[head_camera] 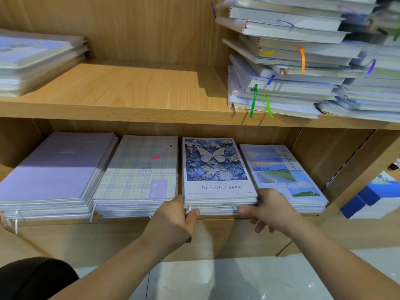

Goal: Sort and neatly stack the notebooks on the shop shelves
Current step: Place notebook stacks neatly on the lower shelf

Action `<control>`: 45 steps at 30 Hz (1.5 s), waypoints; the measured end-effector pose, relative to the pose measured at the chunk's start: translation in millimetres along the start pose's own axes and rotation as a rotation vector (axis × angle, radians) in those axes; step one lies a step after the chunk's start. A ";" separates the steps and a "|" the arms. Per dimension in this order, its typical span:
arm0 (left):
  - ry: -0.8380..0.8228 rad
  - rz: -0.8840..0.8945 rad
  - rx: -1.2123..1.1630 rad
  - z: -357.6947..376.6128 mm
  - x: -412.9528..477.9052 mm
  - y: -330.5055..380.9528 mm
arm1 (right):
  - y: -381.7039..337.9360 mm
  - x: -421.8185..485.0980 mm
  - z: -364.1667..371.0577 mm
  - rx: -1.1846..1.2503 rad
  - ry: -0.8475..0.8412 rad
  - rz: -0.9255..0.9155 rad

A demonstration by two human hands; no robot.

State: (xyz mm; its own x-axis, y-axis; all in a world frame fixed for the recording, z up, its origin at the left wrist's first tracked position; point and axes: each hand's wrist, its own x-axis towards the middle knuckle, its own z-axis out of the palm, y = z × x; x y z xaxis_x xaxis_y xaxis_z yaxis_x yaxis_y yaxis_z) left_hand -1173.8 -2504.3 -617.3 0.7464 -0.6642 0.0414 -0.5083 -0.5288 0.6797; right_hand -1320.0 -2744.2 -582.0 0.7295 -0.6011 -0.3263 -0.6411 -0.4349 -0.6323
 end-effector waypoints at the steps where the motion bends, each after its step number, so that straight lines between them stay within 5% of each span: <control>1: -0.028 0.008 0.059 -2.7 3.3 2.1 | -0.5 0.4 -1.2 -0.023 -0.046 -0.011; 12: -0.126 -0.084 0.339 -16.4 27.9 23.0 | -6.7 6.9 -17.5 -0.032 -0.172 -0.069; 35: -0.058 0.084 0.382 -22.8 17.2 16.4 | -18.7 -4.9 -14.4 -0.545 0.172 -0.139; 41: 0.067 0.130 0.248 -30.1 15.4 23.5 | -24.6 -7.1 -21.5 -0.382 0.248 -0.157; 45: 0.238 0.343 0.186 -33.6 7.6 33.5 | -23.2 -6.9 -15.0 -0.203 0.206 -0.231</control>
State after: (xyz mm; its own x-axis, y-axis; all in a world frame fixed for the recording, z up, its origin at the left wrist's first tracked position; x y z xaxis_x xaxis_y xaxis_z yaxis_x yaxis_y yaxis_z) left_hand -1170.7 -2509.3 -569.6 0.5880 -0.6893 0.4232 -0.7958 -0.3993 0.4552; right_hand -1313.7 -2740.1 -554.6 0.8102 -0.5853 -0.0299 -0.5148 -0.6863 -0.5137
